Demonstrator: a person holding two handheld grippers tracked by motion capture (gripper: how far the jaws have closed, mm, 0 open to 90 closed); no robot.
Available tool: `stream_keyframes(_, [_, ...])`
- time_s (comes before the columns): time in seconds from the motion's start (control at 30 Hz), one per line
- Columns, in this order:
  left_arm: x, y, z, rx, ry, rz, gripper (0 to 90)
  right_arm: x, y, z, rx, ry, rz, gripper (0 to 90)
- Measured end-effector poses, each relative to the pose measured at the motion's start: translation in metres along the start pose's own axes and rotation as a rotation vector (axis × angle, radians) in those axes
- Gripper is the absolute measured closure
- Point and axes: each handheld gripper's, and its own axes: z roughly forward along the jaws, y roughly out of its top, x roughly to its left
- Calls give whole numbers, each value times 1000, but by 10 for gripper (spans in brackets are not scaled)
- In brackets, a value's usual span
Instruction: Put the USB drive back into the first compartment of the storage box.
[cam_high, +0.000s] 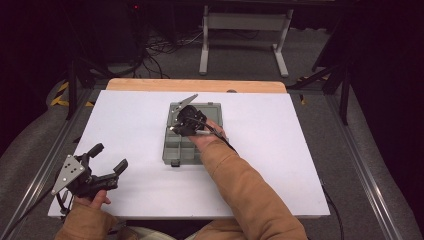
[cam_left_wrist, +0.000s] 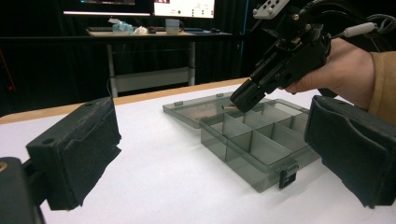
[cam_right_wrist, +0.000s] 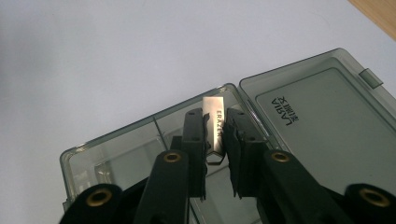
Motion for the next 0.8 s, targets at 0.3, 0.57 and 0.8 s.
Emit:
stream_keyframes(0.3, [0,0,0,0,0,0,40,0,-2,11,13,5,6,786])
stream_keyframes(0.57, [0,0,0,0,1,1,40,0,-3,19,30,6,7,786])
stream_keyframes(0.8, [0,0,0,-1,1,0,40,0,-4,24,38,7,5,786])
